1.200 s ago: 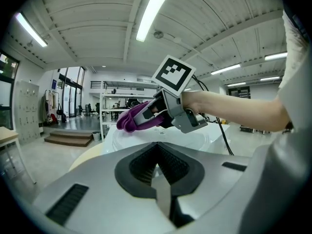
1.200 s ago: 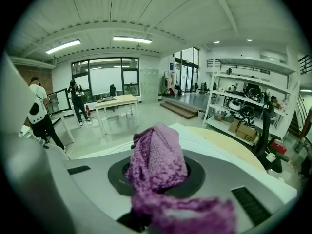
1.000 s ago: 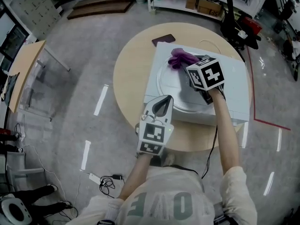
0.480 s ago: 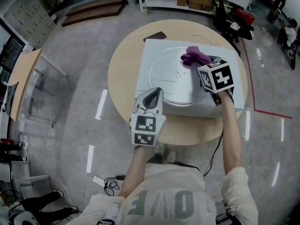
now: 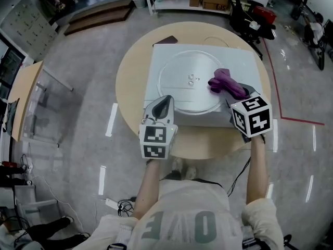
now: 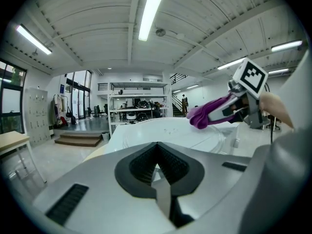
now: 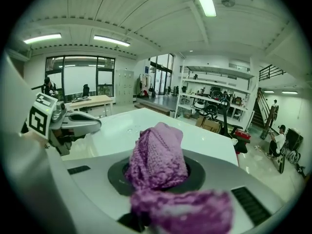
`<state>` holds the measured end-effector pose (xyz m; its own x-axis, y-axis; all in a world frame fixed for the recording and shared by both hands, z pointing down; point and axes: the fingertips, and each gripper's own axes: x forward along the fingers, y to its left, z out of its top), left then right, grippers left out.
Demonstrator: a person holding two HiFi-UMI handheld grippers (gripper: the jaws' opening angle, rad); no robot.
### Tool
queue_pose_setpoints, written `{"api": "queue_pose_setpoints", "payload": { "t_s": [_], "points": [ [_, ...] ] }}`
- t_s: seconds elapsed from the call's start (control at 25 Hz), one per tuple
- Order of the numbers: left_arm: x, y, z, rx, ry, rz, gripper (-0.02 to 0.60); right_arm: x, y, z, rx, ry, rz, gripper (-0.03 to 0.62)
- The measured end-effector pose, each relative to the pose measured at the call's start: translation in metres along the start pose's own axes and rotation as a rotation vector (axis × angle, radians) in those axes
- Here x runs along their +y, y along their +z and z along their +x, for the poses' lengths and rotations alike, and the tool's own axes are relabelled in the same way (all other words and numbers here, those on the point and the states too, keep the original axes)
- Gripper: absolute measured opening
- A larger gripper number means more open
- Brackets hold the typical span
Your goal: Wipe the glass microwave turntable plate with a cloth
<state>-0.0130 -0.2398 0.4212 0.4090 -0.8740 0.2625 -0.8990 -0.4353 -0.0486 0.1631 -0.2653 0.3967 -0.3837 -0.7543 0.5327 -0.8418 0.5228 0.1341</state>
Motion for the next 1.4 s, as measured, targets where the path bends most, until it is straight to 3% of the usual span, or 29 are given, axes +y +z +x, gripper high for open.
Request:
{"api": "queue_pose_setpoints", "payload": {
  "t_s": [0.32,0.8,1.16,1.4],
  "points": [
    [0.0,0.0,-0.003,-0.007,-0.001,0.0,0.0,0.064,-0.018,-0.032,-0.001,0.056,-0.05,0.048],
    [-0.002,0.001,-0.004,-0.026,-0.021,-0.005,-0.002,0.139,0.01,-0.004,-0.009,0.184,-0.141,0.048],
    [-0.004,0.0,-0.004,-0.022,-0.047,-0.002,-0.002,0.141,0.03,0.029,-0.011,0.188,-0.153,0.048],
    [-0.001,0.001,-0.008,0.029,-0.056,0.049,0.0,0.136,0.031,0.037,0.006,0.155,-0.157,0.048]
  ]
}}
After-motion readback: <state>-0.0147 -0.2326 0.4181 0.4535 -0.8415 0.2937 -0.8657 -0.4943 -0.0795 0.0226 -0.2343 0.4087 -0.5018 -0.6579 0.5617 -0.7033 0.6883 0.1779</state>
